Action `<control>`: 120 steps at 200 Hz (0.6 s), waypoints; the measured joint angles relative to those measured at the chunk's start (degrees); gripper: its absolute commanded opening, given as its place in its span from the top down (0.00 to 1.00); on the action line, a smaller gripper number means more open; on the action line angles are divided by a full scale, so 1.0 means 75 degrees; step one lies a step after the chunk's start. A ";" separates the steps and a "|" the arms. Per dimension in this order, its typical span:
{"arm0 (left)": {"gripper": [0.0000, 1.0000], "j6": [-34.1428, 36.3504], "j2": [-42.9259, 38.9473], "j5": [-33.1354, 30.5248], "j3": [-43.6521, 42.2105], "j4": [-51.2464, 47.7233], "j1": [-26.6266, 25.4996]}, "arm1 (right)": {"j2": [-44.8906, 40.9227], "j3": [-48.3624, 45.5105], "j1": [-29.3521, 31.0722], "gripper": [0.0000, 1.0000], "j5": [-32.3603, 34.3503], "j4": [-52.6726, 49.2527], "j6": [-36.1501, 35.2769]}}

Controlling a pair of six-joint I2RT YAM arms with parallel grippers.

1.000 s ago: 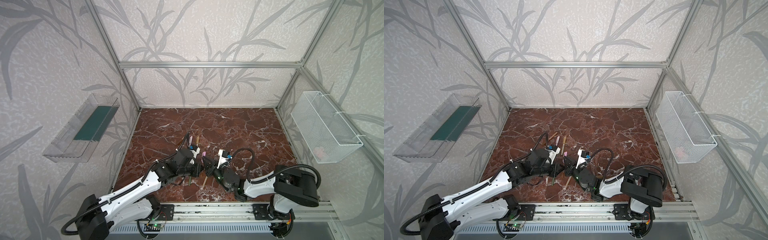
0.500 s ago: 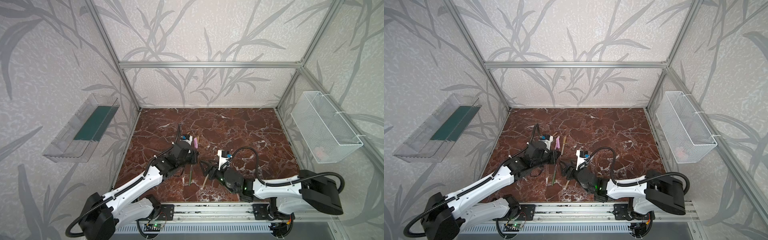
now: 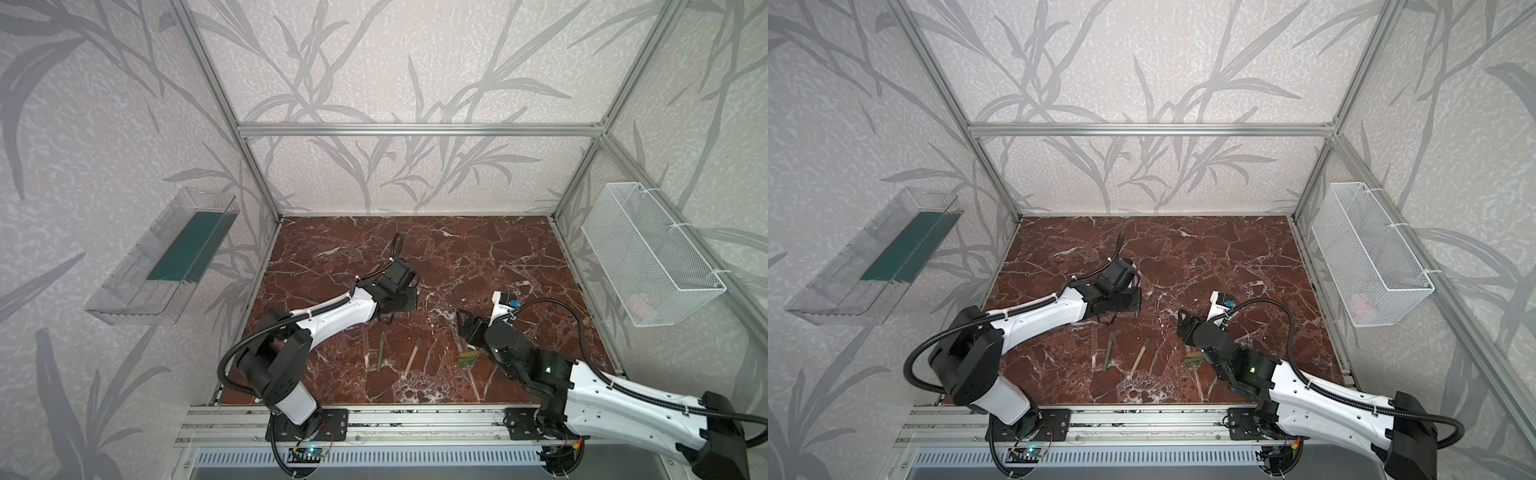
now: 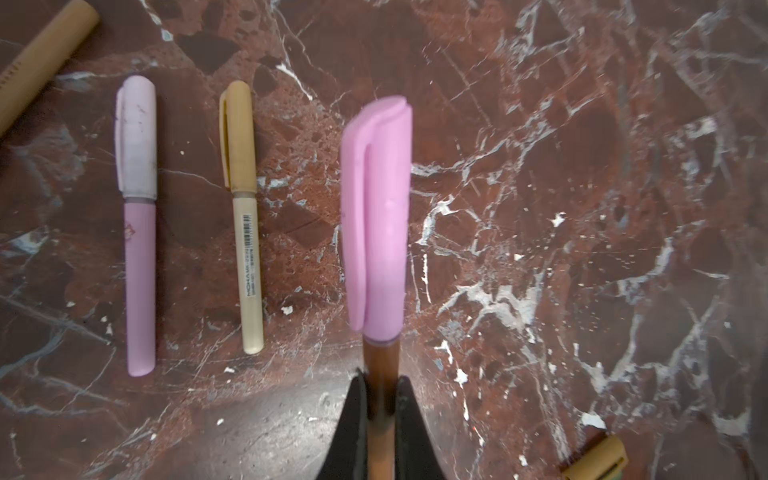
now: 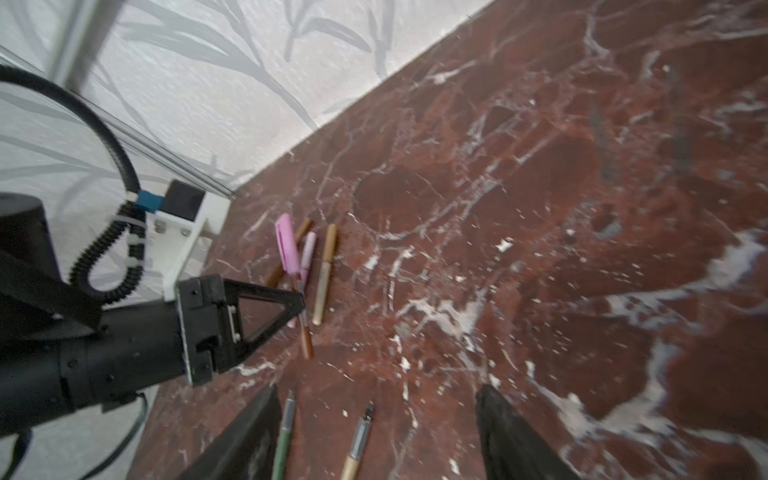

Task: Insert the pens into the pen caps
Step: 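Lay the capped brown pen down with the left while the right reaches the caps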

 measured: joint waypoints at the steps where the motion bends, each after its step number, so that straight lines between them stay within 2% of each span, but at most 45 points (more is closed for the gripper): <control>1: 1.00 0.0009 0.0044 -0.0003 0.0032 -0.0006 0.0000 | -0.0015 -0.0009 -0.0017 0.28 -0.0015 -0.0067 0.0017; 52: 1.00 0.0341 0.1682 -0.0335 0.1437 -0.0962 0.0003 | 0.0087 -0.0082 -0.0393 0.39 -0.0283 -0.1816 0.1023; 76: 1.00 0.0408 0.2308 -0.0423 0.1955 -0.1352 0.0003 | 0.0417 -0.0064 -0.0425 0.50 -0.0629 -0.2063 0.1454; 95: 0.92 0.0449 0.2532 -0.0493 0.2174 -0.1673 0.0003 | 0.0906 0.0023 -0.0443 0.63 -0.1017 -0.2206 0.1883; 120: 0.79 0.0527 0.2699 -0.0580 0.2532 -0.2002 0.0003 | 0.1682 0.0128 -0.0446 0.65 -0.1507 -0.2261 0.2474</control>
